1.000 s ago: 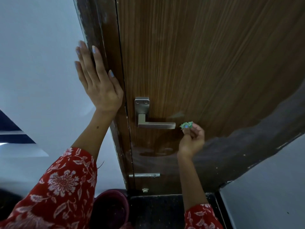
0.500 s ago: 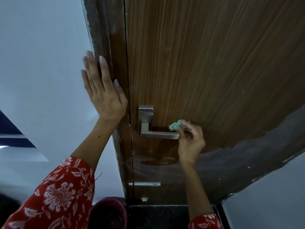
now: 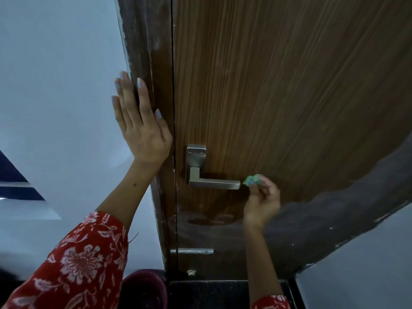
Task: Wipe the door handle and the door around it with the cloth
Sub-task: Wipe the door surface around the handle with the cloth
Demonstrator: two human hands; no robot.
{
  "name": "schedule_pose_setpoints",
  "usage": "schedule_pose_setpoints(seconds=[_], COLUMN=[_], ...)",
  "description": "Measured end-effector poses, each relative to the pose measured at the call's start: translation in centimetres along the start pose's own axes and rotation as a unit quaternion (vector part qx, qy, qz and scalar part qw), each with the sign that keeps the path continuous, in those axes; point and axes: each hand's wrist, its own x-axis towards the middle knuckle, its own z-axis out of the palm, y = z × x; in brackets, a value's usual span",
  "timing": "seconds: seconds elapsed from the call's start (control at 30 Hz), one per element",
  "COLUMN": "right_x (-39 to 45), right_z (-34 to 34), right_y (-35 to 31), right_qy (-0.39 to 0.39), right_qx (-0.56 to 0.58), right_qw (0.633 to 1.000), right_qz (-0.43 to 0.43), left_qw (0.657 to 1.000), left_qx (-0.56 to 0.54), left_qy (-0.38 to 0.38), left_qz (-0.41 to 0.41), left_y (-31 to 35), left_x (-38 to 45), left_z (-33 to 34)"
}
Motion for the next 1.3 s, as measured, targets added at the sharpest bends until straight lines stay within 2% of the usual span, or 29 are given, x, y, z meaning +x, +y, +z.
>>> schedule_pose_setpoints(seconds=[0.07,0.1,0.2,0.23,0.27,0.37,0.4,0.43,0.5,0.57,0.6,0.67,0.73,0.77,0.83,0.9,0.93,0.97,1.03,1.1,1.13,1.2,1.23,1.3], right_x=[0.4,0.1,-0.9,-0.6,0.0,2.5,2.7,2.5,1.5,1.1,1.7,3.4,4.4,4.2,2.9,1.9,2.0,2.5,3.2,1.8,0.1,-4.3,-6.6,-9.6], right_z=[0.3,0.6,0.4,0.0,-0.3,-0.2,0.0,0.4,0.8,0.2,-0.1,-0.4,-0.2,0.1,0.9,0.6,0.2,-0.4,-1.4,-1.4,-1.0,0.3,0.9,1.3], right_y=[-0.6,-0.9,-0.9,-0.8,-0.9,-1.9,-2.3,-2.6,-2.8,-2.4,-2.5,-3.1,-4.1,-4.5,-5.0,-4.3,-3.7,-3.0,-1.8,-0.4,0.5,2.5,3.6,5.7], right_qy=[0.077,0.064,-0.109,-0.133,-0.109,0.091,0.124,0.123,0.029,-0.055,-0.045,0.061,0.145,0.147,0.071,-0.022,-0.031,-0.006,0.081,0.095,0.07,-0.041,-0.121,-0.259], right_qx=[0.015,0.001,-0.071,-0.08,-0.074,0.008,0.01,-0.003,-0.039,-0.076,-0.069,0.0,0.023,0.012,-0.036,-0.103,-0.122,-0.125,-0.088,-0.091,-0.116,-0.195,-0.248,-0.342], right_qw=[0.997,0.998,0.986,0.981,0.986,0.996,0.992,0.992,0.992,0.983,0.988,0.998,0.989,0.989,0.985,0.952,0.943,0.949,0.978,0.987,0.986,0.97,0.945,0.874], right_qz=[0.025,0.004,-0.103,-0.115,-0.105,0.005,0.006,-0.022,-0.116,-0.157,-0.131,-0.028,0.008,-0.023,-0.154,-0.286,-0.307,-0.288,-0.173,-0.094,-0.096,-0.143,-0.175,-0.229], left_qw=[1.0,1.0,1.0,1.0,1.0,1.0,1.0,1.0,1.0,1.0,1.0,1.0,1.0,1.0,1.0,1.0,1.0,1.0,1.0,1.0,1.0,1.0,1.0,1.0], left_qx=[0.0,-0.001,-0.001,-0.001,-0.001,-0.001,-0.002,-0.003,-0.004,-0.003,-0.003,0.0,-0.002,-0.005,-0.005,-0.007,-0.009,-0.009,-0.008,-0.011,-0.012,-0.008,-0.007,-0.009], left_qy=[-0.001,-0.003,-0.006,-0.006,-0.006,-0.007,-0.007,-0.006,-0.006,-0.006,-0.007,-0.007,-0.01,-0.01,-0.009,-0.008,-0.009,-0.009,-0.012,-0.015,-0.015,-0.017,-0.018,-0.022], left_qz=[0.0,-0.001,-0.002,-0.002,-0.002,0.001,0.001,0.0,0.0,0.001,0.002,0.004,0.002,0.001,0.0,-0.003,-0.003,0.0,0.003,0.001,0.001,-0.001,0.0,0.002], left_y=[0.2,0.2,0.2,0.2,0.2,0.2,0.2,0.2,0.1,0.0,0.0,0.0,0.1,0.1,0.0,0.0,0.0,0.1,0.2,0.3,0.3,0.2,0.2,0.2], left_x=[0.0,0.0,0.0,0.0,0.0,0.0,0.0,0.0,-0.1,-0.1,-0.1,0.0,0.0,0.0,0.0,0.0,0.0,0.1,0.1,0.1,0.1,0.2,0.2,0.1], left_z=[0.0,-0.1,-0.2,-0.2,-0.2,-0.2,-0.2,-0.1,-0.1,-0.1,0.0,-0.1,-0.1,-0.1,-0.1,-0.1,-0.1,-0.1,-0.2,-0.3,-0.3,-0.4,-0.4,-0.4])
